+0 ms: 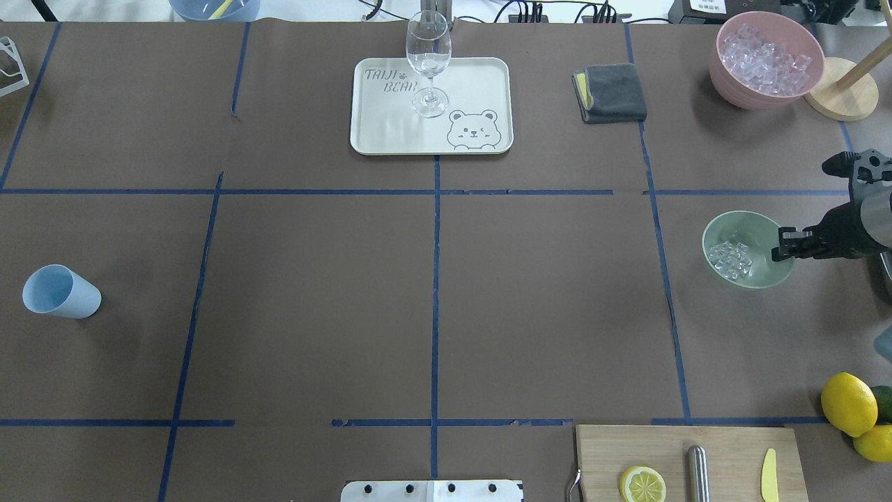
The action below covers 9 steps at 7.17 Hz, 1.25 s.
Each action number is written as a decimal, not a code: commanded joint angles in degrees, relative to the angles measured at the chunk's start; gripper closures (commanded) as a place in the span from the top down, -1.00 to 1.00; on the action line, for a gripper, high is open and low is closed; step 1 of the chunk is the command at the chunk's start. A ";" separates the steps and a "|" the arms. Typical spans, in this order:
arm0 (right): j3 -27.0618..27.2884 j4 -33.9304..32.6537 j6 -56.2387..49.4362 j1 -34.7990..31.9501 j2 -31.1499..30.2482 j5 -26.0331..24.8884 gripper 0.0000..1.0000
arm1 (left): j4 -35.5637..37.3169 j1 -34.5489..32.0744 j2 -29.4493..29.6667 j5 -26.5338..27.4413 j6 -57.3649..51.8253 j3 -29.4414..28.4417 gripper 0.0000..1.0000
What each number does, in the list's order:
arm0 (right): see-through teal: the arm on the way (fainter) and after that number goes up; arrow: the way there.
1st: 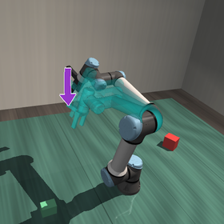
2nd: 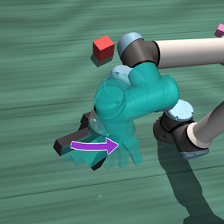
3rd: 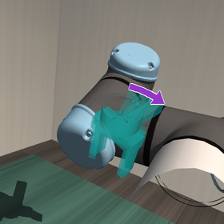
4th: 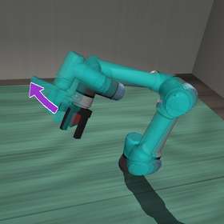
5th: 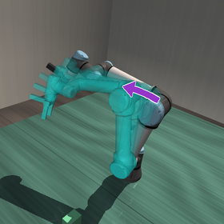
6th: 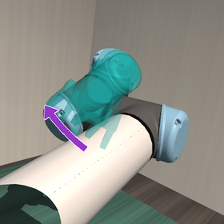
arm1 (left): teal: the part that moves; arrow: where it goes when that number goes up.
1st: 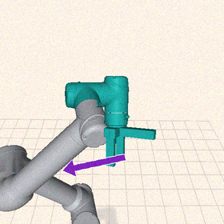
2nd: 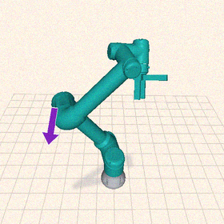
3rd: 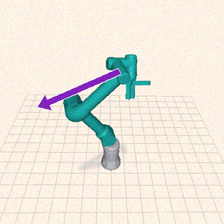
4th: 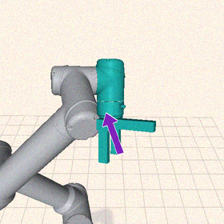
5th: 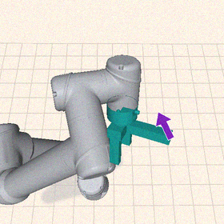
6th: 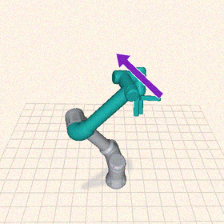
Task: Pour ice into bowl
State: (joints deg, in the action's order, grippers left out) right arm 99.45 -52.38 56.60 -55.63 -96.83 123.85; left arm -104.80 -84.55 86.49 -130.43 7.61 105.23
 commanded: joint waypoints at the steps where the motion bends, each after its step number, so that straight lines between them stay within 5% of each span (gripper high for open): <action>1: -2.15 5.89 3.51 -0.01 -1.07 -0.44 -1.00 | 0.04 0.00 0.00 0.00 0.04 0.32 1.00; 2: -2.85 5.71 3.51 0.60 -0.99 -0.54 -1.00 | 0.04 0.00 0.00 0.00 -0.05 0.32 1.00; 4: -3.38 5.71 3.51 2.10 -0.90 -1.68 -0.62 | 0.04 -0.09 -0.09 0.00 -0.05 0.32 1.00; 5: -3.38 5.71 3.51 2.19 -0.90 -1.77 0.88 | 0.04 -0.09 -0.09 0.00 -0.05 0.32 1.00; 8: -1.37 5.62 2.55 -0.51 -1.16 0.33 1.00 | 0.04 0.00 -0.09 0.09 0.04 0.23 1.00; 9: -1.53 5.36 -0.41 -6.01 -1.08 7.65 1.00 | 0.04 0.00 -0.09 0.09 0.04 0.15 1.00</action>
State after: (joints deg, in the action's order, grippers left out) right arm 97.54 -46.78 58.70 -56.69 -97.88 125.45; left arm -104.76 -84.58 86.40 -130.35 7.62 105.45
